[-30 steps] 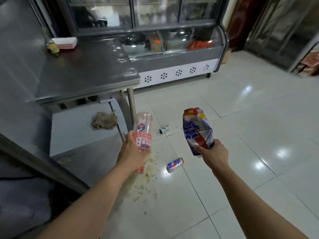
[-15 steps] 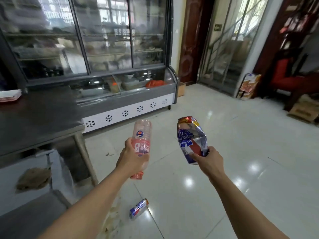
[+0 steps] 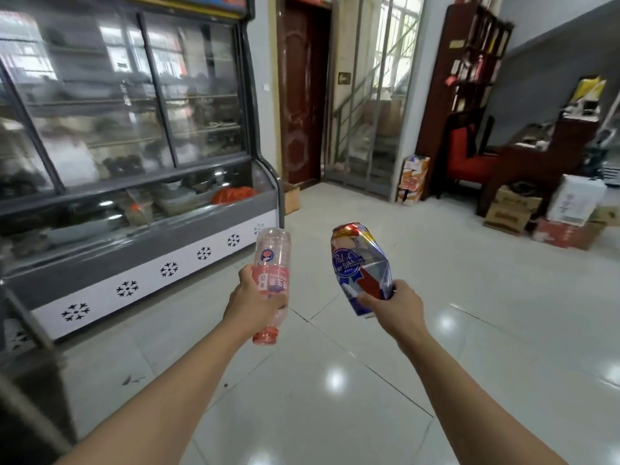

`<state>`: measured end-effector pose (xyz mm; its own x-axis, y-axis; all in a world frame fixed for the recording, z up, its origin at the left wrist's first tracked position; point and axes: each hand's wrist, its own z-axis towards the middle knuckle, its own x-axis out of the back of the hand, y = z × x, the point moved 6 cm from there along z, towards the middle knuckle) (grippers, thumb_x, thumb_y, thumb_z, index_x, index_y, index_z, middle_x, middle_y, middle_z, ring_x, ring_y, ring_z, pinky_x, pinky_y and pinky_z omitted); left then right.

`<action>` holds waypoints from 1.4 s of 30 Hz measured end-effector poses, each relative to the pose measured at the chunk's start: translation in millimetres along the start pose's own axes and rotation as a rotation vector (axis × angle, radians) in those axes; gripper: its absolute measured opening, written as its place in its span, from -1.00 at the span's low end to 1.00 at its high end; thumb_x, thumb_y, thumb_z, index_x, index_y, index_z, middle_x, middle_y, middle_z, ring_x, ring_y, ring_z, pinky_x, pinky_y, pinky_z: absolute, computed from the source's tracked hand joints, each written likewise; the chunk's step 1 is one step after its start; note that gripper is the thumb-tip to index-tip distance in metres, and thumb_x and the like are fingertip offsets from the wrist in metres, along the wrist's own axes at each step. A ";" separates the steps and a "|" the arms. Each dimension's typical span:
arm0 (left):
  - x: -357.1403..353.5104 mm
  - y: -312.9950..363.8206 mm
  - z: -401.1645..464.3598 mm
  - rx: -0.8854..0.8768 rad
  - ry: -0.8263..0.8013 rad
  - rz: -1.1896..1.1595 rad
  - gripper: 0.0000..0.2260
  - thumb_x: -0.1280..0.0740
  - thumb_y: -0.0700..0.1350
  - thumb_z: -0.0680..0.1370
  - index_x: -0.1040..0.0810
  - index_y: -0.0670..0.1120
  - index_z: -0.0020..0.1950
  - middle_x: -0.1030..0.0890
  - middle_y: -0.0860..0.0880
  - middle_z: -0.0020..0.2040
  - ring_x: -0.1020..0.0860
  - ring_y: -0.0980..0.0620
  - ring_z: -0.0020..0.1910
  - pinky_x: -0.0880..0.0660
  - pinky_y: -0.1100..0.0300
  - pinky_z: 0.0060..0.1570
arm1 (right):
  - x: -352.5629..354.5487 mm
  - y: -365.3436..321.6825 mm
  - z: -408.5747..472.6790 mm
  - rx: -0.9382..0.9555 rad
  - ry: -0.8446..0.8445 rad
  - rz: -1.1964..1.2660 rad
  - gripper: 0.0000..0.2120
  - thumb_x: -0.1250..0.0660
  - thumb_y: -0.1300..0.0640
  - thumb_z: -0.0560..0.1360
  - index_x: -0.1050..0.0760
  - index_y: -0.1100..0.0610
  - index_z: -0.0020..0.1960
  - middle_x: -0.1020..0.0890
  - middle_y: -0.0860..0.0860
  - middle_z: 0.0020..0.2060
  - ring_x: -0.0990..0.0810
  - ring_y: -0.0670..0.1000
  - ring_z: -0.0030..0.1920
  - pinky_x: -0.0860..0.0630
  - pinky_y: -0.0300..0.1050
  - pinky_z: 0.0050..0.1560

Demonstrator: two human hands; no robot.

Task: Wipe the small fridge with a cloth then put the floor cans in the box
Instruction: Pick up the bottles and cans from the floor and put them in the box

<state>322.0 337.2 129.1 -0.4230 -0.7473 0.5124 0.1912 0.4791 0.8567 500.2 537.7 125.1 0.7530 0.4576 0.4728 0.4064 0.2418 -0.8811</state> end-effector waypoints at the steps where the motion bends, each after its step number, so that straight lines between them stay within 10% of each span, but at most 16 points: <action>1: -8.2 8.2 19.5 -0.012 -0.009 -0.002 -0.29 -0.46 0.00 0.35 -0.13 0.04 0.36 -0.49 -0.04 0.06 -0.54 -0.07 -0.04 -0.54 -0.04 0.03 | 2.1 -3.3 18.7 0.005 0.015 0.002 -0.58 -0.49 -0.05 0.34 -0.42 0.10 0.06 -0.55 -0.01 -0.12 -0.50 -0.10 -0.21 -0.42 -0.25 -0.35; 18: -197.4 155.5 303.8 -0.139 -0.160 -0.032 -0.29 -0.45 0.01 0.37 -0.11 0.06 0.39 -0.44 0.02 0.03 -0.50 0.07 -0.11 -0.45 0.17 -0.21 | 57.6 7.6 344.5 -0.038 0.164 0.039 -0.55 -0.45 -0.15 0.34 -0.39 0.09 0.05 -0.52 -0.05 -0.14 -0.51 -0.09 -0.21 -0.45 -0.26 -0.33; 26: -301.3 230.6 417.5 -0.067 -0.085 -0.051 -0.28 -0.46 -0.01 0.38 -0.11 0.01 0.40 -0.48 -0.05 0.15 -0.53 -0.08 0.04 -0.51 0.00 0.05 | 103.1 32.0 530.8 0.005 0.091 0.031 -0.54 -0.47 -0.13 0.34 -0.40 0.11 0.05 -0.57 0.00 -0.08 -0.55 -0.05 -0.16 -0.44 -0.26 -0.33; 42: -488.8 327.7 654.4 0.002 -0.063 -0.100 -0.28 -0.45 -0.02 0.42 -0.07 0.04 0.42 -0.44 -0.07 0.20 -0.51 -0.07 0.08 -0.51 0.05 -0.04 | 136.3 57.5 840.8 -0.004 0.020 0.001 -0.42 -0.45 -0.26 0.30 -0.40 0.13 0.09 -0.57 0.01 -0.06 -0.56 -0.04 -0.12 -0.38 -0.31 -0.39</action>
<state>11.8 1160.7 120.2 -0.4951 -0.7608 0.4195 0.1433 0.4048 0.9031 191.1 1333.4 135.7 0.7637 0.4409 0.4716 0.4074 0.2376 -0.8818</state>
